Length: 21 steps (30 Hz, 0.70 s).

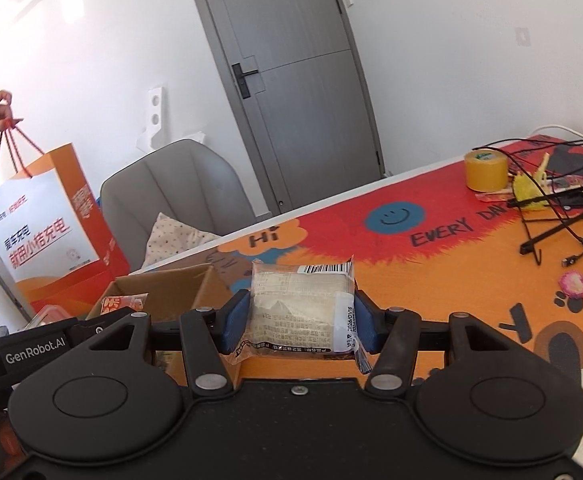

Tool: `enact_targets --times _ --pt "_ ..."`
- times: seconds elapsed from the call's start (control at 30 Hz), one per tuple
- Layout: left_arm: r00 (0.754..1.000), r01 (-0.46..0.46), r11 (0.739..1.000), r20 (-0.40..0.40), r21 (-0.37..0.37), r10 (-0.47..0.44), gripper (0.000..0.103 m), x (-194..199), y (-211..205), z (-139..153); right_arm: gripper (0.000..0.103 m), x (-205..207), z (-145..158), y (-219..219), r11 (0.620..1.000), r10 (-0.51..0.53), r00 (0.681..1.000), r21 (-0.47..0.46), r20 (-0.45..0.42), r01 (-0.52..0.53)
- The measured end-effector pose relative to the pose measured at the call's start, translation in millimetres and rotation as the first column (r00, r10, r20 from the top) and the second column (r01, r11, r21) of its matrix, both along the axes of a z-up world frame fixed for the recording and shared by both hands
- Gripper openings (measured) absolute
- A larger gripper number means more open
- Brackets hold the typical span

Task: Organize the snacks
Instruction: 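Lower the orange candy into the box and open the left gripper while the right drops the bread in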

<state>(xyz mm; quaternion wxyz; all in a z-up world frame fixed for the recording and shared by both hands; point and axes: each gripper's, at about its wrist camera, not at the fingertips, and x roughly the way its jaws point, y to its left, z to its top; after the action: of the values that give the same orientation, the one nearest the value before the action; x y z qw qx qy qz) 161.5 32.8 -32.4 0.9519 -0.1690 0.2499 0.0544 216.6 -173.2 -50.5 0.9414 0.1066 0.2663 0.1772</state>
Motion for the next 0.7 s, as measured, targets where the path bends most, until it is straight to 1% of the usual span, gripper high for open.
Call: enact_targets --times 0.17,0.3,0.4,0.43,0.47,0.5,0.6,0.7 --pt "1.0 -0.028 0.999 -0.005 -0.026 0.028 0.018 -6 27 -4 0.054 -5 6 22 0.999 0.027 1.0 -0.018 0.015 -0.026" --pt "0.999 -0.041 0.997 -0.01 -0.06 0.041 0.018 -8 45 -9 0.054 -7 9 39 0.998 0.046 0.999 -0.032 0.021 -0.045" --pt "0.999 -0.034 0.996 -0.009 -0.084 0.034 0.018 -4 52 -13 0.054 -7 10 51 0.997 0.059 0.998 -0.04 0.023 -0.059" --pt "1.0 -0.029 0.995 0.0 -0.1 0.029 0.019 -4 54 -14 0.054 -8 11 54 0.997 0.064 0.998 -0.043 0.023 -0.063" --pt "1.0 -0.026 0.993 0.004 -0.115 0.027 0.022 -3 56 -15 0.054 -8 11 58 0.997 0.067 0.997 -0.046 0.023 -0.066" --pt "1.0 -0.029 0.992 -0.003 -0.124 0.028 0.022 -2 58 -16 0.054 -8 12 60 0.996 0.07 0.997 -0.048 0.023 -0.069" --pt "0.999 -0.052 0.992 -0.009 -0.114 0.052 0.022 -4 65 -17 0.054 -8 13 67 0.996 0.078 0.997 -0.055 0.024 -0.076" --pt "0.997 -0.073 0.99 -0.016 -0.121 0.071 0.022 -10 73 -15 0.054 -7 12 74 0.995 0.086 0.996 -0.057 0.022 -0.084"
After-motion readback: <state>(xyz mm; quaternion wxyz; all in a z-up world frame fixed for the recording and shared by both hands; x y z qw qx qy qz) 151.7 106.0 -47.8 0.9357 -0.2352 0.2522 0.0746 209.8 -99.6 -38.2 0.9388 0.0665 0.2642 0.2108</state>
